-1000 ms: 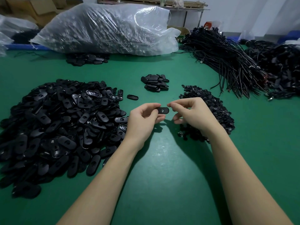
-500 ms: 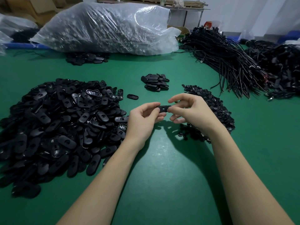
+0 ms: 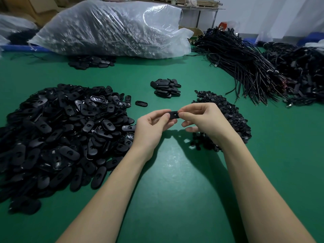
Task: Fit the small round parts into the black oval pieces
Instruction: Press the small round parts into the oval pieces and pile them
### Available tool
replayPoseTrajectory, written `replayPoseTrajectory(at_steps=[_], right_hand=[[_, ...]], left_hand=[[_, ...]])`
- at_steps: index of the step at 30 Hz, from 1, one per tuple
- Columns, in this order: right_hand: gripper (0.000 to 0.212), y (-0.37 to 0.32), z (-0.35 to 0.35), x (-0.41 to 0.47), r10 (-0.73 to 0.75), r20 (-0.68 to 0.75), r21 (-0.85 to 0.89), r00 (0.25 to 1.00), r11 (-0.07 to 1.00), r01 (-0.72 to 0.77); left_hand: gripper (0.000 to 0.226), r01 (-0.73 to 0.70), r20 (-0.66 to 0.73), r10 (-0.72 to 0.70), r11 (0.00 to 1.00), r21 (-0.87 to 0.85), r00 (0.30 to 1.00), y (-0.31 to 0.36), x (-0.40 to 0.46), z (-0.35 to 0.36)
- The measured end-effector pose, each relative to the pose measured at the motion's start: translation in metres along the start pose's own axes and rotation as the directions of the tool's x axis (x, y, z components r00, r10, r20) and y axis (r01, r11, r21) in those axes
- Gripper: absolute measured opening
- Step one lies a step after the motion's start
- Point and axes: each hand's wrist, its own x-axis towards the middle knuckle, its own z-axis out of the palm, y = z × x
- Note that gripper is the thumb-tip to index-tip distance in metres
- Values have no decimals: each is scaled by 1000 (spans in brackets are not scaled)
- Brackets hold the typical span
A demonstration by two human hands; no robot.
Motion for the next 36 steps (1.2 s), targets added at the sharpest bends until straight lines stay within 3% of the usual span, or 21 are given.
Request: replayPoseTrajectory(at_steps=[8,23,36], right_hand=[[6,0,4,1,7,-94,-29,996,1000,-10],[3,-1,8,1,-7,-83,-99,997,995,-1],[9,0,8,0,76,-62,-5,995,997,-77]], left_hand=[[16,24,12,-24,999,-37,1000,1,0,0],[13,-17,47,15,999,42,999,0,-2,-1],[17,-41,61,37,997,66,997,-4,-1,-1]])
